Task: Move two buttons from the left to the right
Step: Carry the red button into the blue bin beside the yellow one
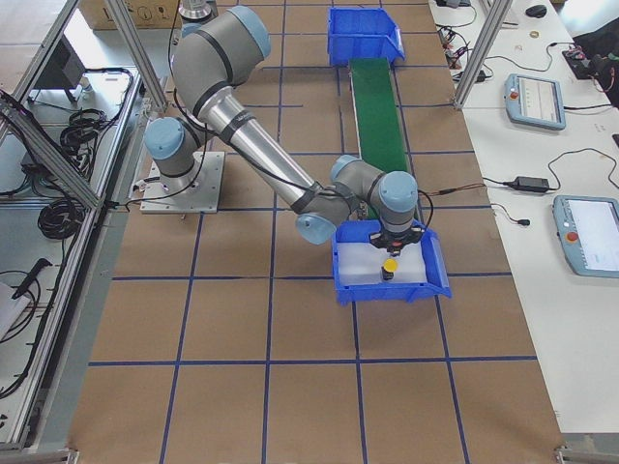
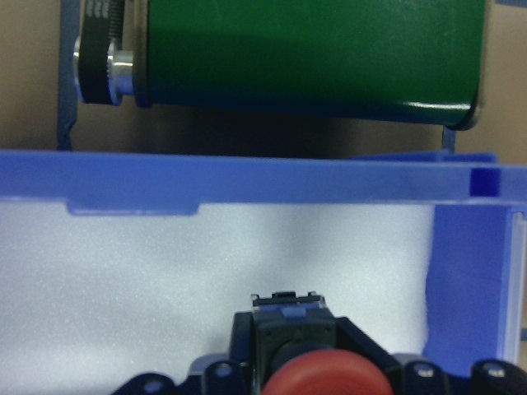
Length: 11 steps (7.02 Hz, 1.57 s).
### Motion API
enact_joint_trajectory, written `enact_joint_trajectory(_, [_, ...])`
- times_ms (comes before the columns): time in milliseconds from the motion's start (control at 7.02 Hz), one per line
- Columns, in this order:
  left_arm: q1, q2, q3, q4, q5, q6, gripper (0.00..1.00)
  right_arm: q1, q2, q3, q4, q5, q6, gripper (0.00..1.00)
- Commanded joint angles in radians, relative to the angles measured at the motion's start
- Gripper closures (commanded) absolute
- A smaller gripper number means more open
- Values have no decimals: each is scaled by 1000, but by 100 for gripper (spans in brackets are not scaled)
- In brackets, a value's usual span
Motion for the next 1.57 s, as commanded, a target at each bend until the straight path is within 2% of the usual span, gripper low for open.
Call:
enact_joint_trajectory(0, [0,0,-1,0,0,0,0,-8,26,11,-4,23,-8,63])
enact_joint_trajectory(142, [0,0,-1,0,0,0,0,-8,27,15,-6,16,-10,58])
enact_joint_trajectory(285, [0,0,-1,0,0,0,0,-8,27,26,-4,14,-10,46])
enact_joint_trajectory(427, [0,0,-1,0,0,0,0,-8,26,25,-4,14,-10,16])
enact_joint_trajectory(569, [0,0,-1,0,0,0,0,-8,21,25,-6,12,-10,2])
enact_joint_trajectory(712, [0,0,-1,0,0,0,0,-8,5,22,-4,11,-7,1])
enact_joint_trajectory(854, [0,0,-1,0,0,0,0,-8,-61,22,6,2,-5,1])
enact_joint_trajectory(997, [0,0,-1,0,0,0,0,-8,-163,20,160,-71,-11,1])
enact_joint_trajectory(1281, [2,0,-1,0,2,0,0,60,-345,26,344,-119,31,0])
enact_joint_trajectory(1424, [0,0,1,0,3,-2,0,146,-400,29,373,-194,173,0])
